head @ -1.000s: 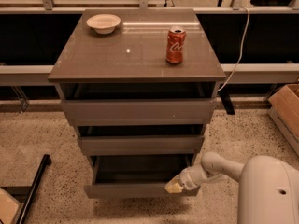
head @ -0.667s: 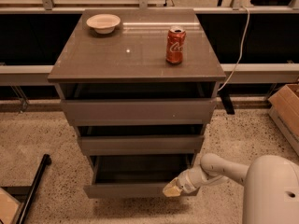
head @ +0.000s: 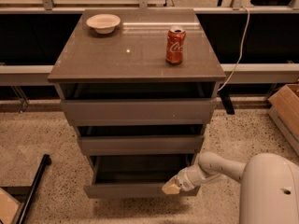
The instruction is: Open bottom drawer
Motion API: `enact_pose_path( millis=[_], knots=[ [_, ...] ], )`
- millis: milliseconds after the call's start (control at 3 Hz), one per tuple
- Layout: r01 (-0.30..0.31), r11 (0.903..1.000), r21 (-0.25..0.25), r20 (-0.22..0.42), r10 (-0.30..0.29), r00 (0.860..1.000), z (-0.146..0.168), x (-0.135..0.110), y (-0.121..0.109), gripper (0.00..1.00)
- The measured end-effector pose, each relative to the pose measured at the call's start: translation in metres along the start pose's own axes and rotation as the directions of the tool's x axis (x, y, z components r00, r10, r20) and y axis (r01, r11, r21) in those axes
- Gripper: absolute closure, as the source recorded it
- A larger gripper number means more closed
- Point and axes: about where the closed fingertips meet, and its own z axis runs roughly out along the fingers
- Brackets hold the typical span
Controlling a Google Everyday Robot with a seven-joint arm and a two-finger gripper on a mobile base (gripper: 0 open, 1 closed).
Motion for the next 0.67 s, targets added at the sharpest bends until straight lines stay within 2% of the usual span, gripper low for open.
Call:
enact_pose_path(
  millis=[333,667],
  knots=[
    [-0.004,0.9997,0.025,-0.019,0.004,1.000,0.000,-0.002,-0.014,0.15],
    [-0.029,0.9992,0.027,-0.031,0.030,0.999,0.006,0.006,-0.027,0.00]
  ],
)
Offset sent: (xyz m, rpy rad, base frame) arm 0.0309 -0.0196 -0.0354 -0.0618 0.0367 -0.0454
